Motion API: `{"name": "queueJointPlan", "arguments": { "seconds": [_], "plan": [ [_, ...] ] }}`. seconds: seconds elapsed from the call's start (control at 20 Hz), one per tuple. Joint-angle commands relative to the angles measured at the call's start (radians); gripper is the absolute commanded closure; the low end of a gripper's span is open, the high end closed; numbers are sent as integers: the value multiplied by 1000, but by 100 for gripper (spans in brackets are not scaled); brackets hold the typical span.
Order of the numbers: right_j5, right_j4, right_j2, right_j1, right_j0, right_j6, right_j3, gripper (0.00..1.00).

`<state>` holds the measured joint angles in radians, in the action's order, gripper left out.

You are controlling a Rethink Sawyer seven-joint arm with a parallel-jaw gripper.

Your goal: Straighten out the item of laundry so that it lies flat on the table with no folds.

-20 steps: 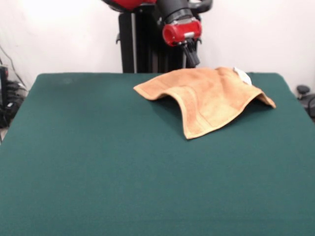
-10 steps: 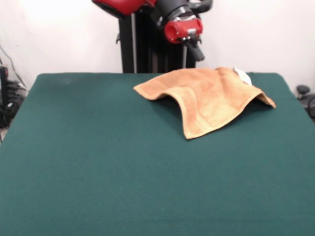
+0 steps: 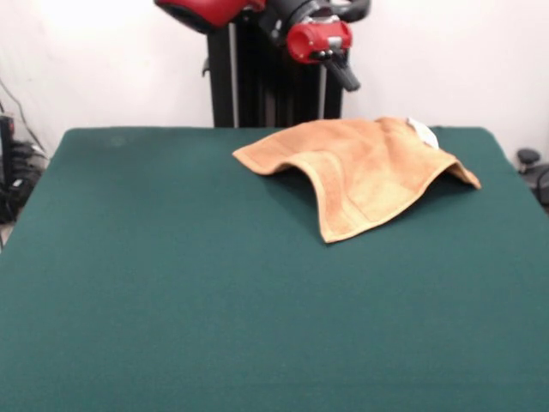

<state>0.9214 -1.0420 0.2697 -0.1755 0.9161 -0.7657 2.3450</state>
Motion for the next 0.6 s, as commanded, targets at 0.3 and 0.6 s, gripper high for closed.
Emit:
{"name": "queueJointPlan", "arguments": {
  "seconds": [0.3,0.6],
  "plan": [
    [-223,230,10,-77,-206,-240,-187,100],
    [-366,418,-31,-152,-340,-234,-180,100]
  ]
}}
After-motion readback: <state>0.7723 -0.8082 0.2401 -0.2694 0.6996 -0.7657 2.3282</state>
